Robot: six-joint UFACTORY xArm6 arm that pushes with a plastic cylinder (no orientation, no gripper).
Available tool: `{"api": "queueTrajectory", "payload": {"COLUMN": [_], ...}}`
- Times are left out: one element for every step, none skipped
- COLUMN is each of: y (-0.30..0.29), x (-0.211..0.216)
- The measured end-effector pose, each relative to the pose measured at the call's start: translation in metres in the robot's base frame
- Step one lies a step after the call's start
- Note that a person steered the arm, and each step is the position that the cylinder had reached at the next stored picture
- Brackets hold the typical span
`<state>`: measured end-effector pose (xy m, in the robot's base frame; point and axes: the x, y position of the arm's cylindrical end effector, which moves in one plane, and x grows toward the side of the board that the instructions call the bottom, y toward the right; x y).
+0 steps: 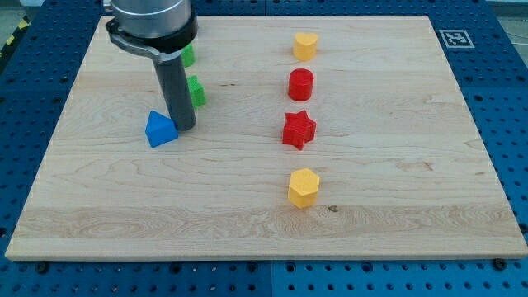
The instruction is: Slide the green star to the green circle
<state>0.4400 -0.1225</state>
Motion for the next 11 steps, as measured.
{"api": "queueTrajectory", "payload": {"y": [-0.002, -0.002, 0.006, 0.018, 0.019, 0.020, 0.020, 0.019, 0.019, 0.014, 0.012], "x": [-0.001, -0.001, 0.012, 0.011, -0.005, -0.023, -0.043, -0.051, -0.051, -0.051, -0.038]}}
